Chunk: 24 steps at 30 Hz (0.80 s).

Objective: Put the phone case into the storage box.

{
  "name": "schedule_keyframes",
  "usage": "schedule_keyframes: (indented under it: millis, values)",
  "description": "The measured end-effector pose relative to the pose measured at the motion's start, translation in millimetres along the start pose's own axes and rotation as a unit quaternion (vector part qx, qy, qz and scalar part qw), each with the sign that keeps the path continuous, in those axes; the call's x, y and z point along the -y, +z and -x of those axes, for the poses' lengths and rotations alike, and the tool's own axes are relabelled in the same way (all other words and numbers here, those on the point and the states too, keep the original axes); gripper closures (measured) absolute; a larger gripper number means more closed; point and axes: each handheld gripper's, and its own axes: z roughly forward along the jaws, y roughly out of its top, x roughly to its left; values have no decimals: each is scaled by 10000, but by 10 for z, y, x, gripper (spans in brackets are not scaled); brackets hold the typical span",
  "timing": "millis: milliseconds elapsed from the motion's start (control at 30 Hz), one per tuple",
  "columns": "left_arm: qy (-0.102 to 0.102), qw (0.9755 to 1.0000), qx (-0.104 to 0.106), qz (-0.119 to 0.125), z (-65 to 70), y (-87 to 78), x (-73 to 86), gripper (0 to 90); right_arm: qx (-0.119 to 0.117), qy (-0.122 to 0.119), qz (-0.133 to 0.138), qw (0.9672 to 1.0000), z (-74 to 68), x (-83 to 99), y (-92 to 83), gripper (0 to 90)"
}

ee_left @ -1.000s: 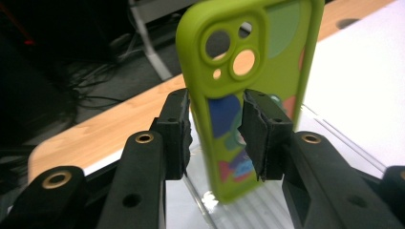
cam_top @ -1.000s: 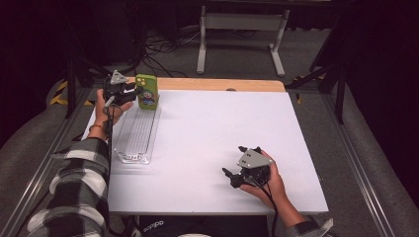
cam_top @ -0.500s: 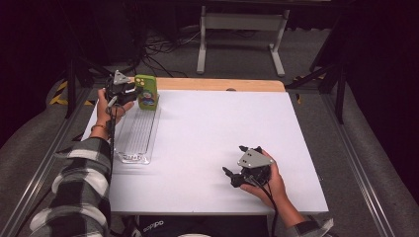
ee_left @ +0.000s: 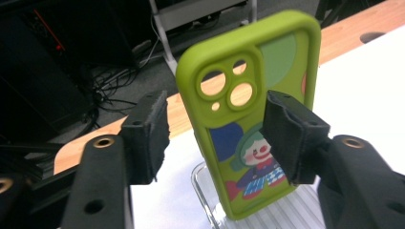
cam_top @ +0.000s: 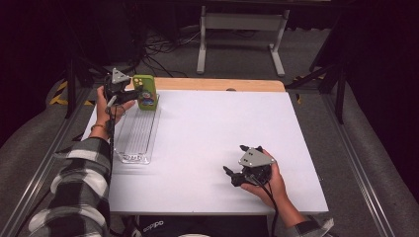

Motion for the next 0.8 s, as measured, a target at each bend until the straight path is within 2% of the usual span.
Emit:
schedule_keyframes:
  millis: [133,200,300,400,567,767,800]
  values:
    - [5,9999,-73,93,-5,-13,-30,410,6,11,8,10000,4,2,-3,136]
    - [-125,9997,-68,215,-8,-30,-54,410,-2,27,-4,10000,6,4,1,136]
    - [-165,9995,-57,265,-3,-28,-86,403,-8,6,-9,10000,4,2,1,137]
    - [-68,9996,-106,257,8,-27,-108,393,-1,-15,-1,10000,2,2,-2,136]
    - [-95,9995,-125,290,3,-26,-108,370,-5,20,-3,10000,8,3,3,137]
    - [-118,9991,-247,324,-17,-58,-111,344,23,12,9,10000,14,1,-1,138]
    - [-145,9991,-199,354,-23,-76,-113,339,25,16,13,10000,15,0,-3,138]
